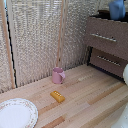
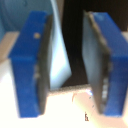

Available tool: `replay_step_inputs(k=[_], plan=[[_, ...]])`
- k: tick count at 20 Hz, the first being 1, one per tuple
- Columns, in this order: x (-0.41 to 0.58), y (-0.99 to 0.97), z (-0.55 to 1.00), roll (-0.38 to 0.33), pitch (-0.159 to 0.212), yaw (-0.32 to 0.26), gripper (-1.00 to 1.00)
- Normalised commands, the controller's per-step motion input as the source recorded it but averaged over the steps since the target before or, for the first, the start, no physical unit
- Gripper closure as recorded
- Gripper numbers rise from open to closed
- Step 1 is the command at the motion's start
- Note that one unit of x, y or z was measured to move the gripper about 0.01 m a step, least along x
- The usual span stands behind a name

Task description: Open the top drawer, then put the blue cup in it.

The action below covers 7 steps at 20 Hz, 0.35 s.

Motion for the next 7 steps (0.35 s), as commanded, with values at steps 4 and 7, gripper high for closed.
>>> replay_step_inputs(k=[4,7], plan=[[0.031,0.21,0.25,0.111,0.003,0.039,-1.0],[0.114,0.24,0.51,0.146,-0.013,0.054,-1.0]])
